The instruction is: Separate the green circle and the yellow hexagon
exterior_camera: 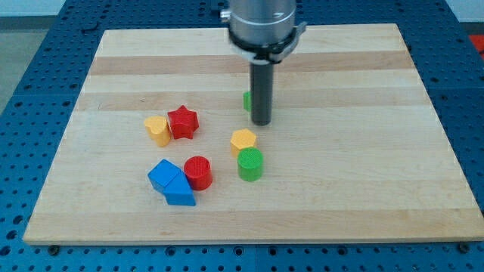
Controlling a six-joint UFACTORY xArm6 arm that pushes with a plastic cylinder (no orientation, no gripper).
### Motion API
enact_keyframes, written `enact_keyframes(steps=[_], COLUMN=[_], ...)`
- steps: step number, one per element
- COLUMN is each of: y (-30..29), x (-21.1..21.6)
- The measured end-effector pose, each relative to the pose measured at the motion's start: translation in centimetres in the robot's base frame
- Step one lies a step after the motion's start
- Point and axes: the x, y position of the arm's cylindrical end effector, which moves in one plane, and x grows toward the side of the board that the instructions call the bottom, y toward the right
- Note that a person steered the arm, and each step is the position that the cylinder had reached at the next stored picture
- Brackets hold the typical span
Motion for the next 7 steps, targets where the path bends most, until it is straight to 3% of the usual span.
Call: enact_keyframes(steps=[1,4,6,7], y=[1.0,3.6,-0.5,-3.6], x=[-2.2,9.1,13.8,14.1])
